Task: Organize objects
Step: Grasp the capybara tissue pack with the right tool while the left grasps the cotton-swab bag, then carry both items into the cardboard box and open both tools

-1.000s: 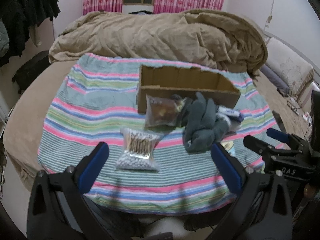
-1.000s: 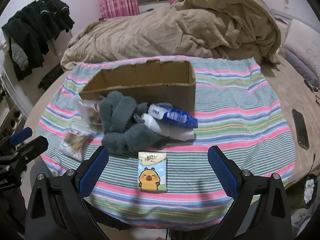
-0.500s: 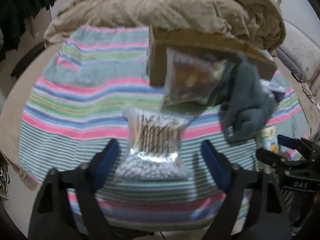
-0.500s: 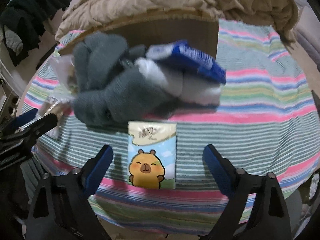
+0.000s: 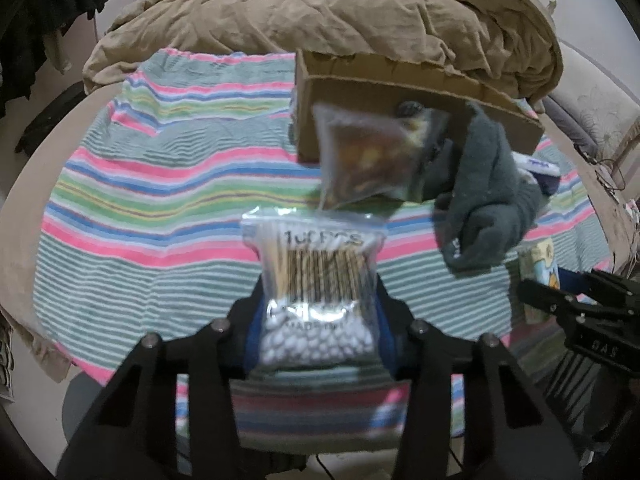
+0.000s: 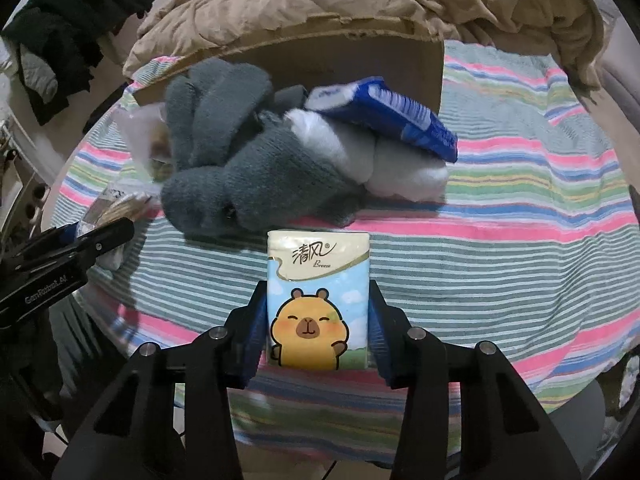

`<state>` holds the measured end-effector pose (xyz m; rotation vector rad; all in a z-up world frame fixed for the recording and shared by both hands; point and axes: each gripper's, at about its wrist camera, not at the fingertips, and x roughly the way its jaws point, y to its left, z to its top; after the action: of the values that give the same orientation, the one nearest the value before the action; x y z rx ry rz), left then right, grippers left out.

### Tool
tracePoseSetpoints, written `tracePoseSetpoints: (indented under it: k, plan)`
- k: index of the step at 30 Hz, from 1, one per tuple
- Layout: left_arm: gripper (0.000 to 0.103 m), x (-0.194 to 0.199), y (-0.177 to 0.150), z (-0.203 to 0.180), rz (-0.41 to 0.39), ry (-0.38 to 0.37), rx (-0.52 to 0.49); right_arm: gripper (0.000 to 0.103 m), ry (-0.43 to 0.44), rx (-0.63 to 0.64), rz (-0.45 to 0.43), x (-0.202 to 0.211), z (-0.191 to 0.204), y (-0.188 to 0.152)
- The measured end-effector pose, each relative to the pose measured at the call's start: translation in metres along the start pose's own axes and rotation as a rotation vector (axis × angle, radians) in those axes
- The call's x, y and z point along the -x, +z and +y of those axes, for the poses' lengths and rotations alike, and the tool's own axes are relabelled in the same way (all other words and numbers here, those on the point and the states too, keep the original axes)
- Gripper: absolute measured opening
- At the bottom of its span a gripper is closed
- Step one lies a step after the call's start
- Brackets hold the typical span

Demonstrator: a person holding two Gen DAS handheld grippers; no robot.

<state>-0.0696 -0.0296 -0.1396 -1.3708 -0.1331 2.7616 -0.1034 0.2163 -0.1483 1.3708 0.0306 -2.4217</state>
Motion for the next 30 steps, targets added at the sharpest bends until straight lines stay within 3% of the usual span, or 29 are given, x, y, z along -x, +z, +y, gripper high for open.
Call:
tracePoseSetpoints:
  k: [8,18,30]
  plan:
    - [0.045,0.035,0.001,-0.008,-0.046,-0.035,-0.004,0.048,0.014,0.007,-0.050,0.024,0.005,0.006]
    - [0.045,0.089,0.032,-0.027,-0.159,-0.076,-0.024,0.048,0.038,0.031,-0.162,0.069,0.009,0.025]
    - [0.045,0.083,0.072,-0.058,-0.197,-0.128,-0.067,0.048,0.035,0.084,-0.283,0.090,0.006,0.076]
